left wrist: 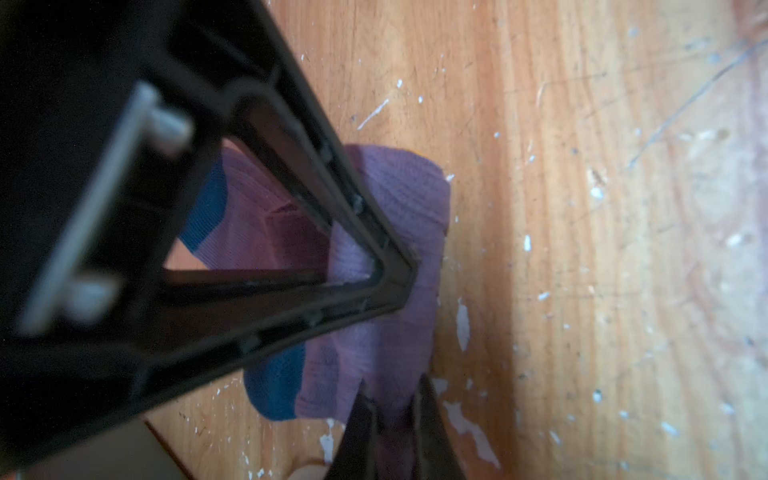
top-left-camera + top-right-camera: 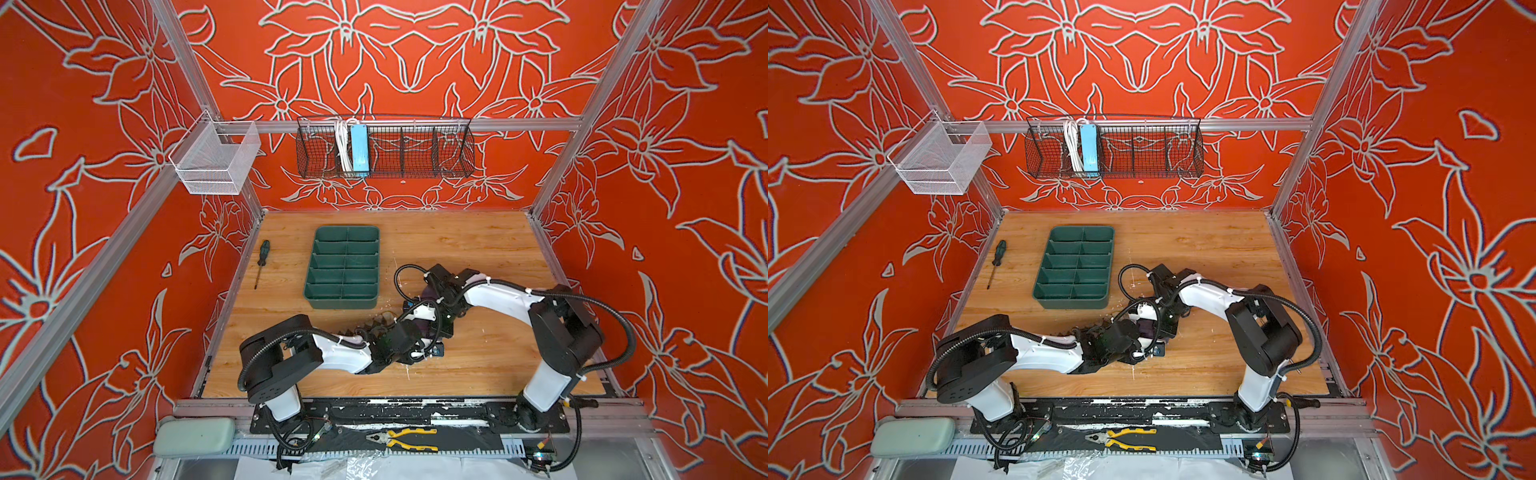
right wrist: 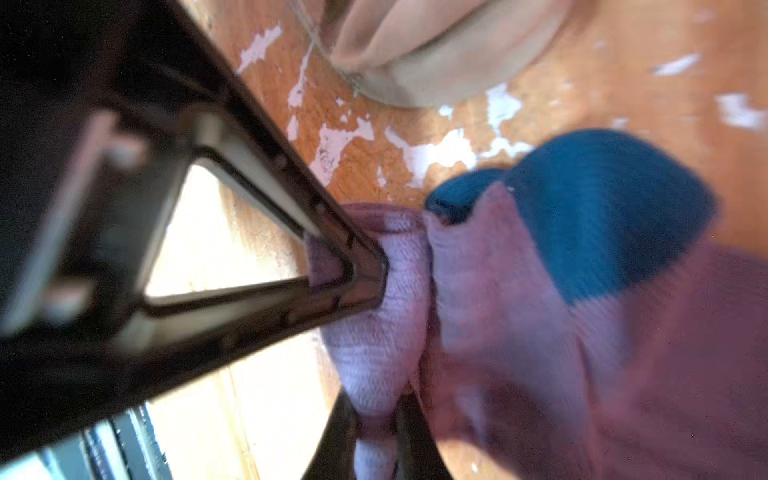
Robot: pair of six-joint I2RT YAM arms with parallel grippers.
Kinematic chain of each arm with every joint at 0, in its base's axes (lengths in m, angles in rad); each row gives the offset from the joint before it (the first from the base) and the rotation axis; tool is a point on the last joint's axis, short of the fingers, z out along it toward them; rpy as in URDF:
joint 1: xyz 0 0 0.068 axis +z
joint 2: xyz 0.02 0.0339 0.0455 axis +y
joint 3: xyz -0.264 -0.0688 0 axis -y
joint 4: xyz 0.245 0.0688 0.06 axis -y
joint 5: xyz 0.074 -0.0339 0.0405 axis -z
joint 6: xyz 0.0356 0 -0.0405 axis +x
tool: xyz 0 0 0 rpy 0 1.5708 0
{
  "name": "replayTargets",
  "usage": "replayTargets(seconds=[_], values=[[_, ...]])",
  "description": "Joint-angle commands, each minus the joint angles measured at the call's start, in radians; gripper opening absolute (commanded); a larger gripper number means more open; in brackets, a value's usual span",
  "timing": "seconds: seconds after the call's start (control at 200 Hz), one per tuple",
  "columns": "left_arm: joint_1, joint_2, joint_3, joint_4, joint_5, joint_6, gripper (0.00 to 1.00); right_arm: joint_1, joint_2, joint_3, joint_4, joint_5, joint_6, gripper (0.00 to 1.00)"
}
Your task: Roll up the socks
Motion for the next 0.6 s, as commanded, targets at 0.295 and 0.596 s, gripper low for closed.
replayTargets(seconds=[0.295, 0.596], values=[[0.073, 0.028, 0.11, -0.282, 0.199, -0.04, 0.0, -0.056, -0.542, -0.276, 0.247, 0.296, 0.159, 0.39], [0.179, 0.114, 0.374, -0.668, 0.445, -0.122, 0.0, -0.103, -1.027, -0.358, 0.399, 0.632, 0.214, 0.51]])
